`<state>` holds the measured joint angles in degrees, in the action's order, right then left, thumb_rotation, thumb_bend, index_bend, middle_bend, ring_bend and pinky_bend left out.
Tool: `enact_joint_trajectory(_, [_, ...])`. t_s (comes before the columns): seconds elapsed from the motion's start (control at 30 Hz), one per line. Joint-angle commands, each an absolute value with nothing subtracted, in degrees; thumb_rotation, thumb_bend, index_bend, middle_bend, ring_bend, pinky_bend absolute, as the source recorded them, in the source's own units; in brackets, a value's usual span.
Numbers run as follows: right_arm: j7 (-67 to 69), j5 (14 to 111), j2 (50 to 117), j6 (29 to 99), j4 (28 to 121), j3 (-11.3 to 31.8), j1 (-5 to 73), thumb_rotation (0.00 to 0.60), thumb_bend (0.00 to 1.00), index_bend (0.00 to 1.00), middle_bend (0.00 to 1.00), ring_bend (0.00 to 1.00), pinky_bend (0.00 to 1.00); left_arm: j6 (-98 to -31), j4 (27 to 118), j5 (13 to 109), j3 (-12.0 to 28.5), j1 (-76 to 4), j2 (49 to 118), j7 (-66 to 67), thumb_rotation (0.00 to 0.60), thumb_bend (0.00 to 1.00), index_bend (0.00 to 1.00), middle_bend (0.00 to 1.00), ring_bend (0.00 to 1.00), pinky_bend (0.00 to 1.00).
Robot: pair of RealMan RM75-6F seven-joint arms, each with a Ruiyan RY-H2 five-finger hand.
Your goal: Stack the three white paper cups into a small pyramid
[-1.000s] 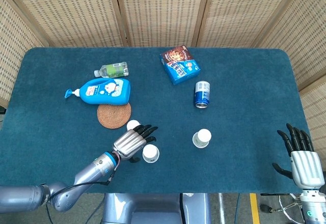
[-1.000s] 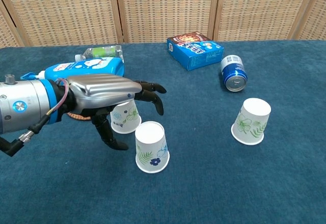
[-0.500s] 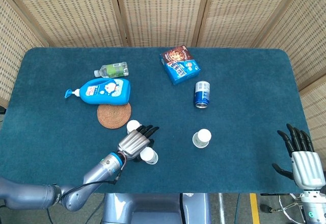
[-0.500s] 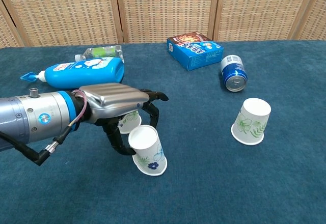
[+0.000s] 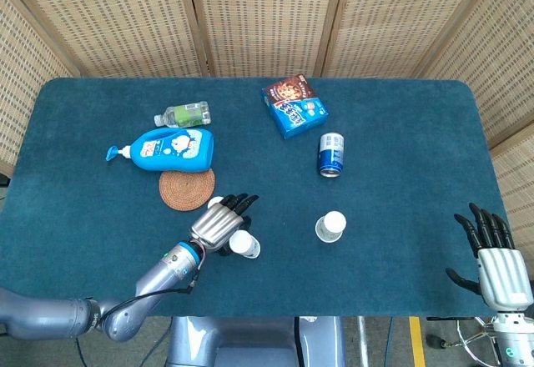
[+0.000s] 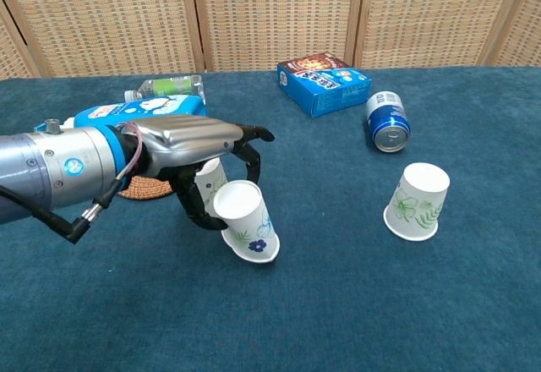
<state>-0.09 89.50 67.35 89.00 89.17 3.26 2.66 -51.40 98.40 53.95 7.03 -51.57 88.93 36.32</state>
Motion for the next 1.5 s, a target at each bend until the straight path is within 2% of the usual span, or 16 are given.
enact_joint_trajectory(0.03, [-0.21,89.59,67.37,88.95,89.21,3.19,2.68,0.600,0.13,0.16,0.00,0.00,0.11,-51.47,98.61,50.37,8.82,-52.86,87.97,36.45,0.600,0.27,0.47,0.00,0.00,0.12])
enact_joint_trajectory(0.2, [0.64,89.38,67.07,88.88,89.31,3.20,2.61,0.600,0.13,0.16,0.00,0.00,0.11,-51.50,96.69,44.03,11.19,-55.33,88.36,37.12,0.600,0.27,0.46,0.00,0.00,0.12])
enact_joint_trajectory(0.43, [2.24,89.17,66.63,88.59,89.17,3.26,2.69,0.600,0.13,0.16,0.00,0.00,0.11,-51.46,93.05,37.82,12.23,-58.84,90.55,38.56,0.600,0.27,0.46,0.00,0.00,0.12])
enact_joint_trajectory(0.8, [3.91,88.87,66.24,87.84,88.74,3.18,2.90,0.600,0.13,0.16,0.00,0.00,0.11,-51.99,87.61,32.58,11.58,-62.02,93.92,40.40,0.600,0.27,0.46,0.00,0.00,0.12])
enact_joint_trajectory(1.5, [3.68,88.81,66.17,87.57,88.91,3.01,2.93,0.600,0.13,0.16,0.00,0.00,0.11,-54.55,84.34,31.49,11.22,-61.63,94.90,38.46,0.600,0.27,0.46,0.00,0.00,0.12])
